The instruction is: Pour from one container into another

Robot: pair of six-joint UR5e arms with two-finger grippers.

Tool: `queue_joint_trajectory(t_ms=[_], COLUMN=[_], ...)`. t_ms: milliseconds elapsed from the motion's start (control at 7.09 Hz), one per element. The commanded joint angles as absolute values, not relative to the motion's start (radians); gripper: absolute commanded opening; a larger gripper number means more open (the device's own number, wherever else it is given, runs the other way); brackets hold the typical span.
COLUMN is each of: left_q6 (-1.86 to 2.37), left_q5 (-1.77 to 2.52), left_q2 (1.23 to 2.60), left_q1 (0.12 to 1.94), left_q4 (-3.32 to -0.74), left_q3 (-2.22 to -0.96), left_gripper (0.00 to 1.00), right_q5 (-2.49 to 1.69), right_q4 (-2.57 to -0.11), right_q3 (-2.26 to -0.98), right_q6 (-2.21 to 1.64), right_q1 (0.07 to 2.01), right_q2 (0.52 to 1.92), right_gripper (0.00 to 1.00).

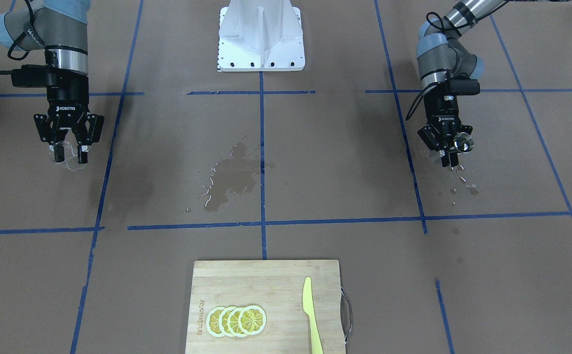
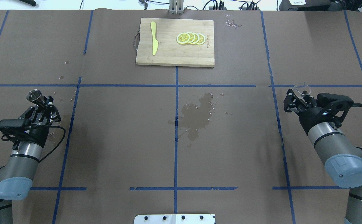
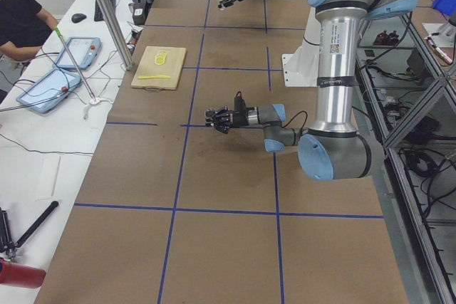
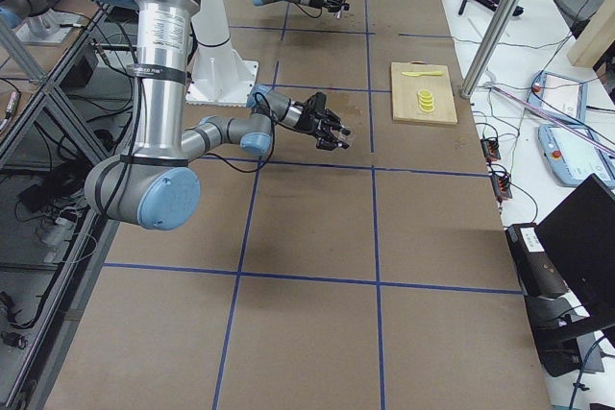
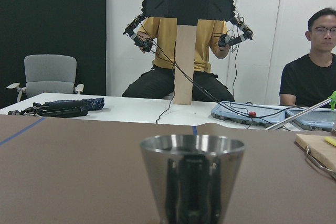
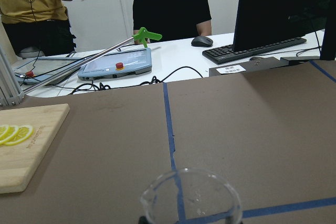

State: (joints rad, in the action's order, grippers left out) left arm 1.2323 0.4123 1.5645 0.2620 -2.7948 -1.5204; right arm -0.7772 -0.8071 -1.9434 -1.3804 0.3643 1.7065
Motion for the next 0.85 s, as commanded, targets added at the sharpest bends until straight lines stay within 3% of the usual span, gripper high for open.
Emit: queue_joint_trajectory(t_ms=[0,705], left_q6=[1.252,1.252], left_q5=[0.358,0.325], left_q2=[1.569,1.621], left_q1=[0.233,0.215], left_q4=[-2.792,-2.79], left_q3=[-1.508,-1.433], left_gripper=[0.0,0.0], right_q5=[-0.736,-0.692], right_q4=[-0.807,-0.807], right_q3=[-1.936,-1.922], right_q6=[-1.397,-1.414], right_q1=[0.335,0.305], right_q2=[1.707,1.706], right_gripper=[0.0,0.0])
